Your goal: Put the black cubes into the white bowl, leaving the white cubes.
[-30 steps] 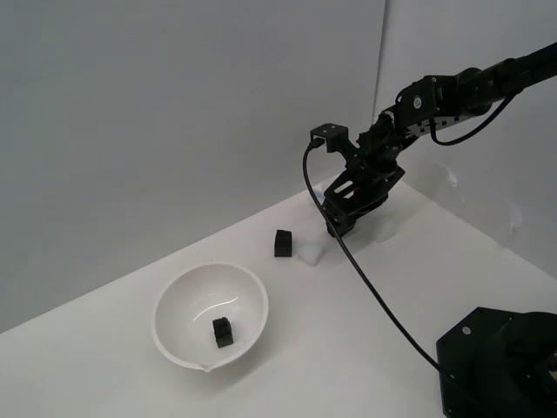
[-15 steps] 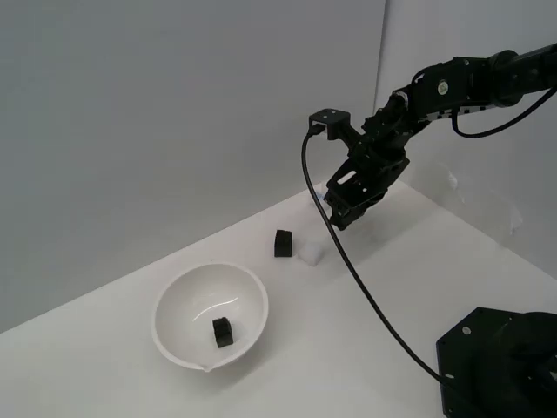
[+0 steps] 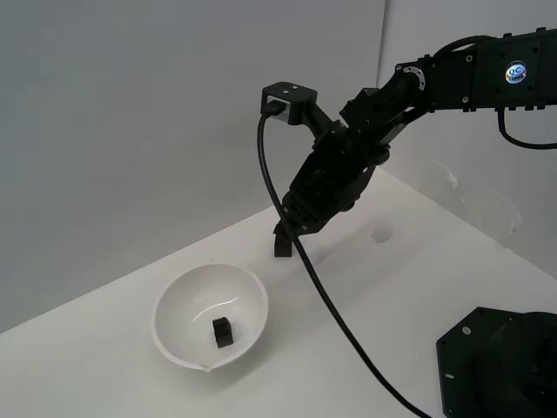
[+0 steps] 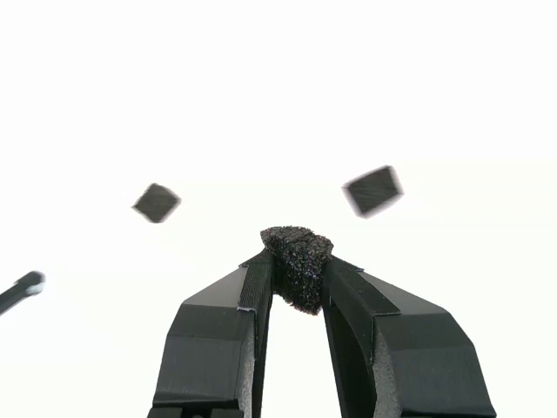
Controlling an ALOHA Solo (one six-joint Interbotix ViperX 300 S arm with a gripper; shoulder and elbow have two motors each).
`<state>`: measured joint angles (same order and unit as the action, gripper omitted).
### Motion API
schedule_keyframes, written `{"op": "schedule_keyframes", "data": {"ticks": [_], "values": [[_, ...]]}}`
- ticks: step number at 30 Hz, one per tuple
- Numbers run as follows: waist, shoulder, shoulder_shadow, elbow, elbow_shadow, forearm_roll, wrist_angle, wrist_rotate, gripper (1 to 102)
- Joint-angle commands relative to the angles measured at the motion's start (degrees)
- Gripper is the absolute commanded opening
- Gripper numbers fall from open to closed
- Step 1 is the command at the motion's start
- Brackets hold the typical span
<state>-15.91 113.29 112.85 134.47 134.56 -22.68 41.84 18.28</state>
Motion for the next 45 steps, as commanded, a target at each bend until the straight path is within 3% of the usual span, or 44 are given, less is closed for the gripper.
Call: {"op": "schedule_keyframes", "data": {"ticks": [1,6,10,15,17,21,23,30,35,41,45], "values": [[-4.75,0.70,0.97,-2.02,-2.37,-1.67,0.00,-0.70,3],[-11.78,-2.64,-2.37,-5.27,-5.63,-1.67,-1.23,-3.52,3],[-15.29,-6.24,-5.98,-7.21,-7.65,-2.55,-2.81,-3.69,3],[-16.79,-8.79,-8.35,-7.65,-8.09,-8.00,-4.75,-3.52,6],[-16.87,-8.79,-8.35,-7.56,-8.00,-9.76,-4.83,-3.34,22],[-16.87,-8.88,-8.44,-7.38,-7.73,-10.72,-4.75,-3.34,76],[-17.05,-8.79,-8.44,-7.47,-7.82,-10.99,-4.75,-3.34,92],[-17.31,-8.00,-7.47,-7.29,-7.65,-10.81,-4.39,-3.34,94],[-9.76,-4.39,-3.96,-5.71,-6.15,-8.26,-4.13,-2.46,94],[0.53,-3.25,-2.90,-3.43,-3.78,-7.56,-4.75,2.46,94],[4.31,-3.96,-3.52,-1.49,-1.76,-7.56,-7.73,5.27,94]]}}
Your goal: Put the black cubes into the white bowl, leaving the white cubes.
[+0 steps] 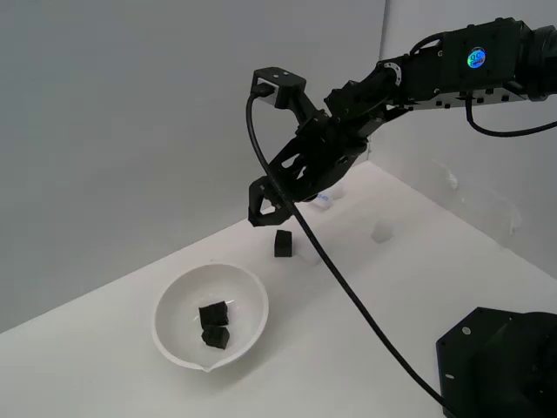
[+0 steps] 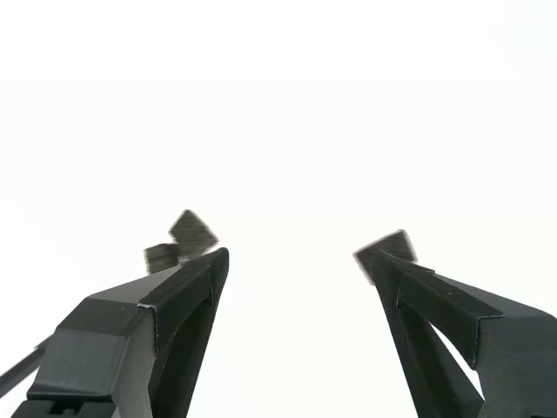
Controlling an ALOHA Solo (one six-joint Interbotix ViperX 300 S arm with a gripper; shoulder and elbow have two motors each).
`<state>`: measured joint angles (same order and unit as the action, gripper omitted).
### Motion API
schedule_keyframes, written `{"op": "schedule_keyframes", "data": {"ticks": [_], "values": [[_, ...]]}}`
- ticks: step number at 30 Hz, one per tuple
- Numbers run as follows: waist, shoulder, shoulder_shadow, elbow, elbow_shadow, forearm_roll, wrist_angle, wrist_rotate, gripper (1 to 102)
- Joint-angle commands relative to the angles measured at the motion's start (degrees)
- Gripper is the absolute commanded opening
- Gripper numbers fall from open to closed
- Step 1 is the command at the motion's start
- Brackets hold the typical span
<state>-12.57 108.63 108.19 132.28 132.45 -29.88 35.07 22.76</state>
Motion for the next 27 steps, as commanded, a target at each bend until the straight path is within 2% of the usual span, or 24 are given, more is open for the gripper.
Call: {"op": "schedule_keyframes", "data": {"ticks": [1,5,10,16,27], "values": [[1.67,0.53,0.97,1.14,0.79,-0.35,-1.85,1.14,94],[2.55,-0.88,-0.53,2.55,2.20,-0.35,-5.36,2.11,94],[2.55,-3.16,-2.81,4.31,4.04,-0.35,-9.49,2.29,94],[2.20,-5.45,-5.10,4.57,4.31,-0.35,-13.27,2.46,94],[-0.44,-10.46,-10.20,4.48,4.22,-0.35,-16.52,2.46,94]]}}
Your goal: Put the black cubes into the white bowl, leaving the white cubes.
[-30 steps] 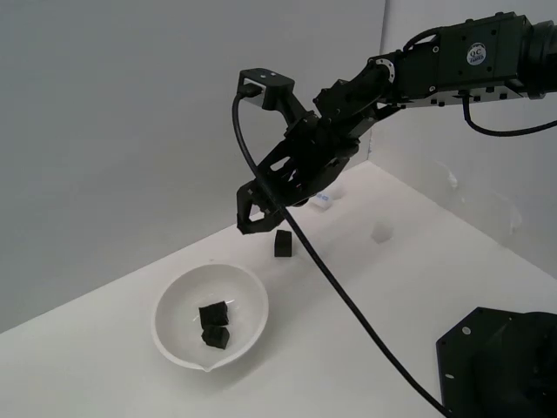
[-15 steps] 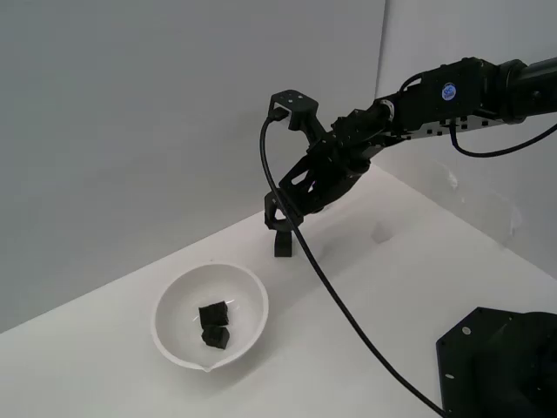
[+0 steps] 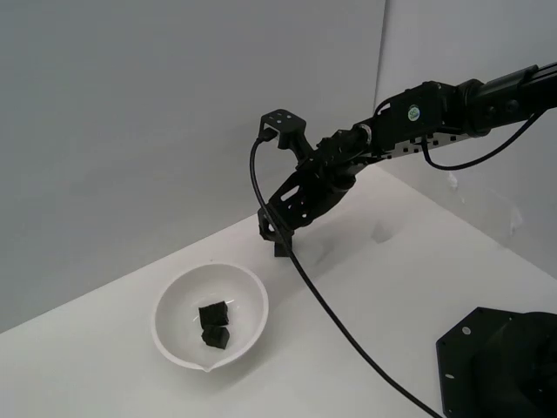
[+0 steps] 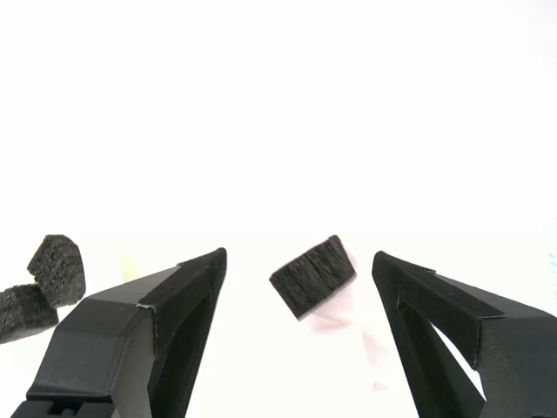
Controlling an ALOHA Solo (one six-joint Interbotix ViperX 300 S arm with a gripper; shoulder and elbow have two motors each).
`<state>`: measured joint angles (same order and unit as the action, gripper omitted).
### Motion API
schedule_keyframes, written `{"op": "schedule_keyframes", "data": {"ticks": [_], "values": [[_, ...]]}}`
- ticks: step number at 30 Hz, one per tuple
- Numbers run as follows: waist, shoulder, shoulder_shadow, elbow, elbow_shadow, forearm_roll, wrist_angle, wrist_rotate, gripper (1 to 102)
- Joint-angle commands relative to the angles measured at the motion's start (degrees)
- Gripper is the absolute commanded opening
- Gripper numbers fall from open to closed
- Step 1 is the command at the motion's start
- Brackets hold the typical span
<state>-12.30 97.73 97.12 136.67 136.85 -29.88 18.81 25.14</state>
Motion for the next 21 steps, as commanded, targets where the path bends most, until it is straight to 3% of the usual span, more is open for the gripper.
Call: {"op": "schedule_keyframes", "data": {"ticks": [1,18,20,21], "values": [[-0.79,-0.18,0.18,0.09,-0.18,-0.35,-0.44,0.09,94],[-0.70,-6.68,-6.24,0.18,-0.18,-0.26,-1.23,0.09,94],[-0.70,-6.77,-6.24,0.18,-0.09,-0.18,-1.14,0.09,90],[-0.79,-6.68,-6.15,0.18,0.00,-0.18,-1.14,0.09,81]]}}
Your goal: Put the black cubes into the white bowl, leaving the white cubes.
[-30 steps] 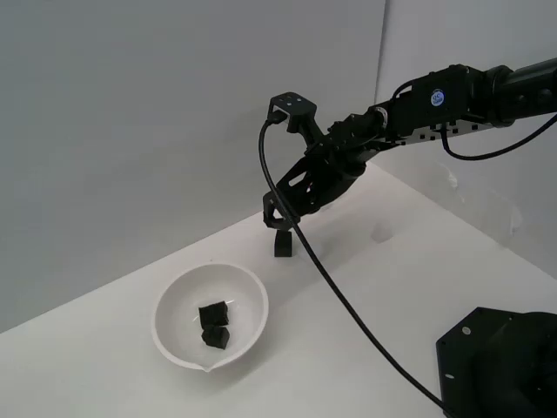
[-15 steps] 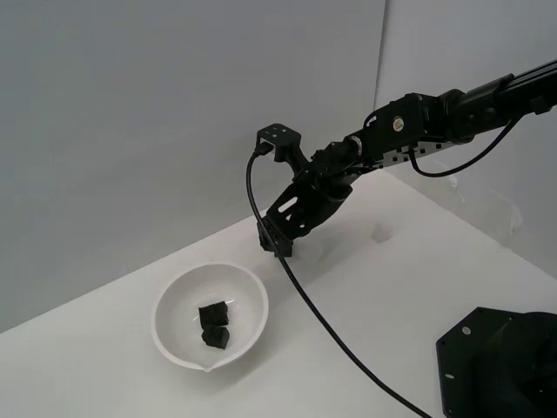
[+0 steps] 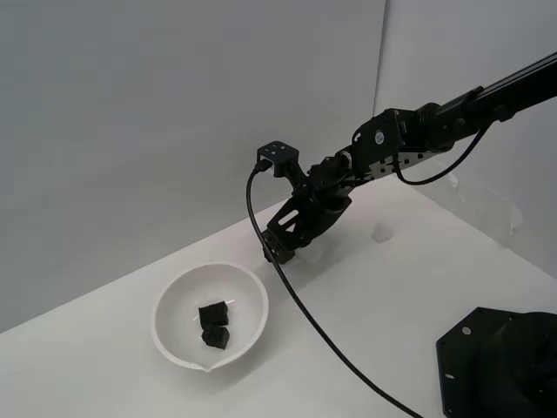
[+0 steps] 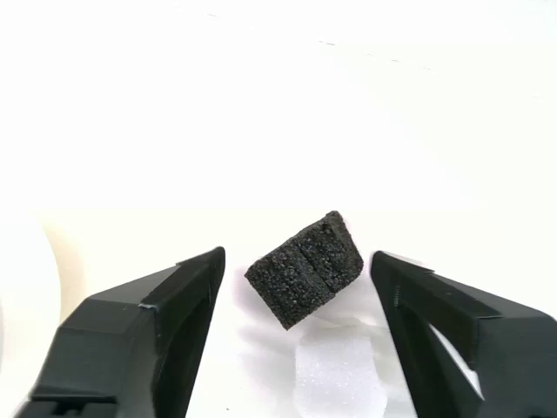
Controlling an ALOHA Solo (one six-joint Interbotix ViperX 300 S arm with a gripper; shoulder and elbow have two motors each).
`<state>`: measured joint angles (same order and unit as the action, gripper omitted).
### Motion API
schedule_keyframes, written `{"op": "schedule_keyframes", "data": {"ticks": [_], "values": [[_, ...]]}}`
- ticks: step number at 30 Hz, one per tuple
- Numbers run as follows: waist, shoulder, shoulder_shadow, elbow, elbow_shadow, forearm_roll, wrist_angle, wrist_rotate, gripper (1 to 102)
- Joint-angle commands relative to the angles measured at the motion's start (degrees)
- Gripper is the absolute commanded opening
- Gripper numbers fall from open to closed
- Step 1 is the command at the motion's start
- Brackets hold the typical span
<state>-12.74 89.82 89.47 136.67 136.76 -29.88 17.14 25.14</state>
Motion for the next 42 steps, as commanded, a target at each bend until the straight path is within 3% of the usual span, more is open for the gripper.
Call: {"op": "schedule_keyframes", "data": {"ticks": [1,3,4,10,24,29,42], "values": [[-0.35,1.49,1.76,0.26,0.09,-0.18,0.53,0.09,66],[-0.35,2.46,2.72,0.26,0.09,-0.18,0.62,0.09,31],[-0.44,3.08,3.34,0.35,0.18,-0.18,0.53,0.09,19],[-0.35,6.68,6.94,0.79,0.62,0.53,1.49,0.09,3],[-1.85,22.76,22.94,1.14,1.05,0.00,11.07,-0.26,3],[-7.73,24.79,24.96,0.97,0.79,-2.11,11.51,-0.97,3],[-19.60,21.27,21.45,-1.67,-1.93,-6.86,11.16,-1.49,3]]}}
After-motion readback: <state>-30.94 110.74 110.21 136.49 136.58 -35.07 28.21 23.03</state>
